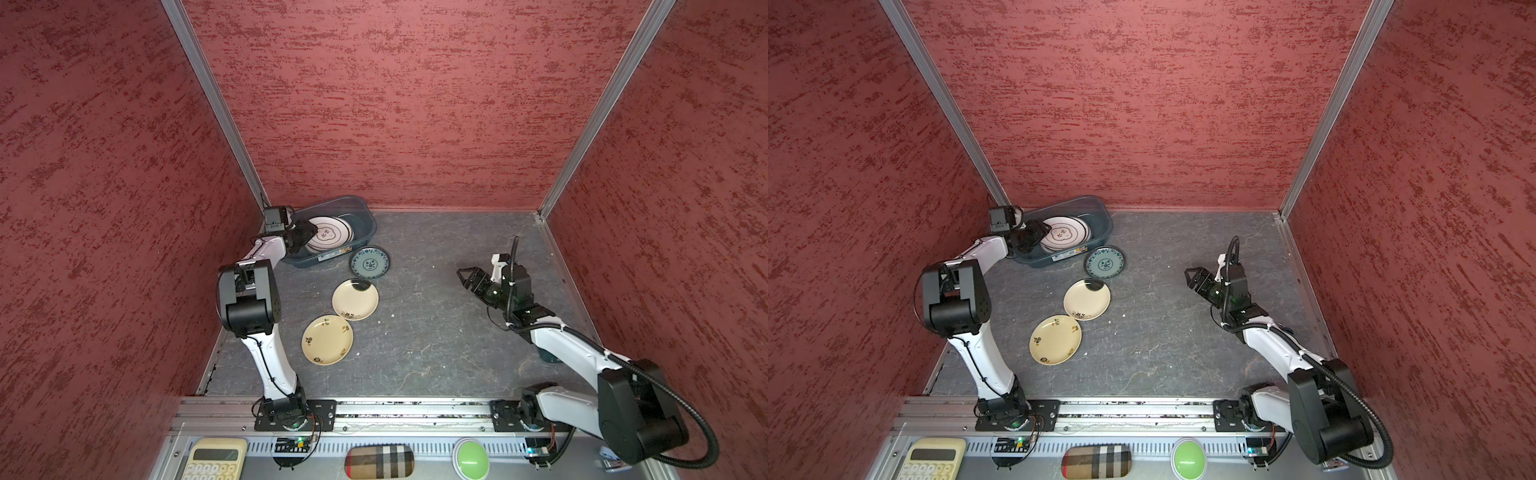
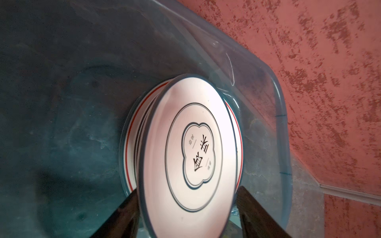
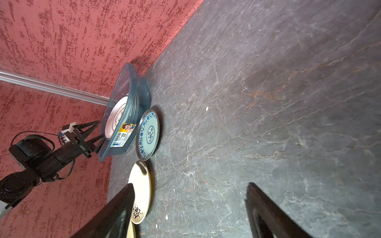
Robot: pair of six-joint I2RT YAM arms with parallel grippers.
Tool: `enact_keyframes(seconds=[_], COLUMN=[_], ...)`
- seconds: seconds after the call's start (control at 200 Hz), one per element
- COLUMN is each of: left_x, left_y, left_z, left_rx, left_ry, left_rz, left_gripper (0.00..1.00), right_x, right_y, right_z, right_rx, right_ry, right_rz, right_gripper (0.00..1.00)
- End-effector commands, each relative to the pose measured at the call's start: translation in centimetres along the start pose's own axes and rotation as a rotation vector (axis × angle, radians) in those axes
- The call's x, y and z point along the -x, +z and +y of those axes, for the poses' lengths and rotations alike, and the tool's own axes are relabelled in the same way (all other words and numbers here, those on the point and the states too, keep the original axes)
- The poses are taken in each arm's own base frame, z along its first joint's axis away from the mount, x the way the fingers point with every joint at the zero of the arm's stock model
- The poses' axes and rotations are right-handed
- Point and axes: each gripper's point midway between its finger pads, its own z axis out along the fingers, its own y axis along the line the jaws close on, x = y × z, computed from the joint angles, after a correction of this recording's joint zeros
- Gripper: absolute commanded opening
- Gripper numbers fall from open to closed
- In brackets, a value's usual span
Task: Place the plates into the plastic bin on the countertop
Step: 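Lower the white plate into the basin and open the left gripper, then move the left gripper down toward the cream plates nearer the robot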
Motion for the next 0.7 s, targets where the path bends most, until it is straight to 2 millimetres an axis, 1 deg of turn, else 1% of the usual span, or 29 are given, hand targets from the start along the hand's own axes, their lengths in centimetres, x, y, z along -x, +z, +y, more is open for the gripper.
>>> enact_keyframes(seconds=[0.0, 0.065, 0.205, 0.371, 0.441, 0.501, 0.556, 0.616, 0.696], left_x=[-0.1, -0.3, -0.6, -0.6, -0.7, -0.7, -1.2, -2.4, -4.0], left_y=[0.2, 0.2, 0.0, -0.4, -1.2, -2.3, -3.2, -4.1, -5.8], left_z=[-0.5, -0.6, -1.6, -1.7, -2.0, -2.4, -2.6, -2.5, -2.3], left_rx=[0.005, 0.01, 0.023, 0.046, 0.043, 0.037, 0.048, 0.075, 0.12], left_ry=[0.032, 0.043, 0.094, 0.091, 0.096, 0.104, 0.108, 0.122, 0.148], left_rz=[0.021, 0.033, 0.029, 0.027, 0.002, -0.034, -0.044, -0.034, -0.041], left_gripper=[1.0, 1.0, 1.0, 1.0, 1.0, 1.0, 1.0, 1.0, 1.0], right_x=[0.8, 0.8, 0.9, 0.9, 1.1, 1.1, 1.3, 1.5, 1.7], right_y=[-0.4, -0.4, -0.5, -0.7, -0.8, -0.9, -1.0, -1.1, -1.4], right_z=[0.5, 0.3, 0.1, 0.2, 0.4, 0.7, 1.2, 1.8, 2.4], right_rx=[-0.003, -0.011, -0.029, -0.029, -0.025, -0.016, 0.001, 0.022, 0.04], right_ry=[-0.017, -0.014, -0.015, -0.023, -0.035, -0.048, -0.065, -0.086, -0.114], right_rz=[-0.033, -0.034, -0.04, -0.04, -0.042, -0.044, -0.046, -0.046, -0.053], right_gripper=[0.85, 0.85, 0.86, 0.85, 0.85, 0.85, 0.85, 0.85, 0.85])
